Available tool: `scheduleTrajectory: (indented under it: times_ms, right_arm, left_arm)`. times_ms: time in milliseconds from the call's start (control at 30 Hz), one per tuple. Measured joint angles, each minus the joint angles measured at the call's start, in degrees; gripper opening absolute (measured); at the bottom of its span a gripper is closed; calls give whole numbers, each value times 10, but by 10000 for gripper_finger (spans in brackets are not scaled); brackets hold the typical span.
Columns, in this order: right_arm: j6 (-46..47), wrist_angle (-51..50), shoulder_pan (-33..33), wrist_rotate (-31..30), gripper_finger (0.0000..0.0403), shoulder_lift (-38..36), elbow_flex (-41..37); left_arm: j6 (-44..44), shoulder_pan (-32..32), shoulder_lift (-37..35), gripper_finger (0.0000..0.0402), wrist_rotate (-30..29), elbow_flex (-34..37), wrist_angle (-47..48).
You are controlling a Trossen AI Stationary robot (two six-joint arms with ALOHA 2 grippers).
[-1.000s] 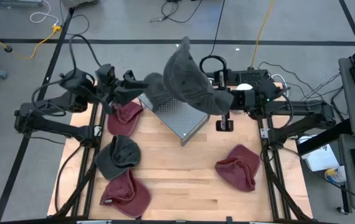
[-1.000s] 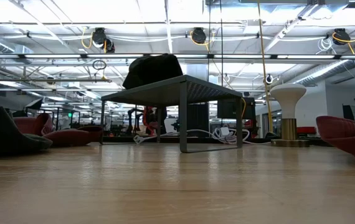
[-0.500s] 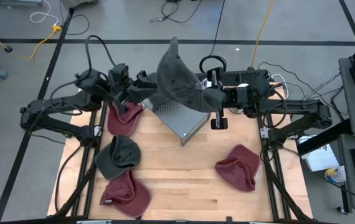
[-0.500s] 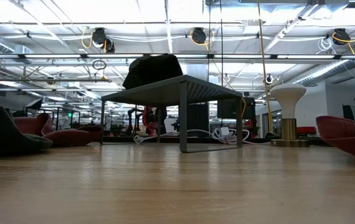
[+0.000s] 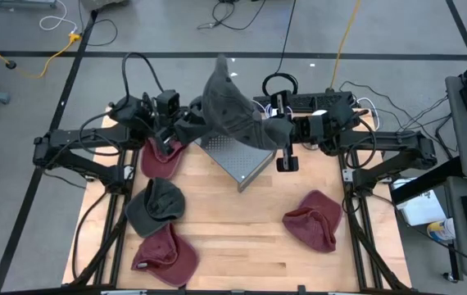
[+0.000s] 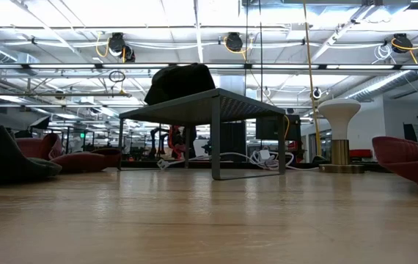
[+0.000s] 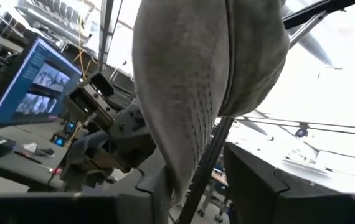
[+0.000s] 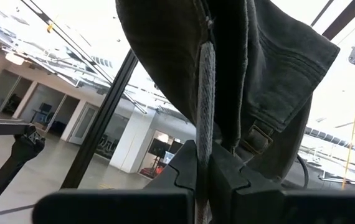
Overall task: Pick & Place hat
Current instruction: Stack the bottom black cap on the black cap on the shelf
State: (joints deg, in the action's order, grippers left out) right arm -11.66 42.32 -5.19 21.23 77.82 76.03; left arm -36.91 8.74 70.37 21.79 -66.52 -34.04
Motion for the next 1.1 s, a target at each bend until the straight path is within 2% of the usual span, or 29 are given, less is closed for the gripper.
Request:
scheduleTrajectory:
  times_ms: [200, 267, 400, 600, 800, 933, 1100]
  right_arm:
    - [0, -26, 0, -28, 8, -1, 0]
    - [5, -43, 0, -31, 13, -1, 0]
    - [25, -76, 0, -34, 42, -2, 1]
    - [88, -118, 0, -38, 117, -9, -1]
    - [163, -213, 1, -45, 201, -53, 0]
    - [272, -266, -1, -50, 234, -88, -1]
    - [425, -277, -5, -48, 243, -120, 0]
  left_arm:
    - [-23, -2, -4, 34, 7, 0, -2]
    - [-32, -1, -9, 13, 15, 0, -4]
    - [-42, 2, -13, 16, 22, 0, 3]
    - [-40, 7, -26, 10, 21, 0, 2]
    - [-76, 30, -55, 8, 83, 0, 8]
    - [-99, 48, -81, 8, 111, 0, 66]
    - [-119, 67, -104, 8, 161, 0, 142]
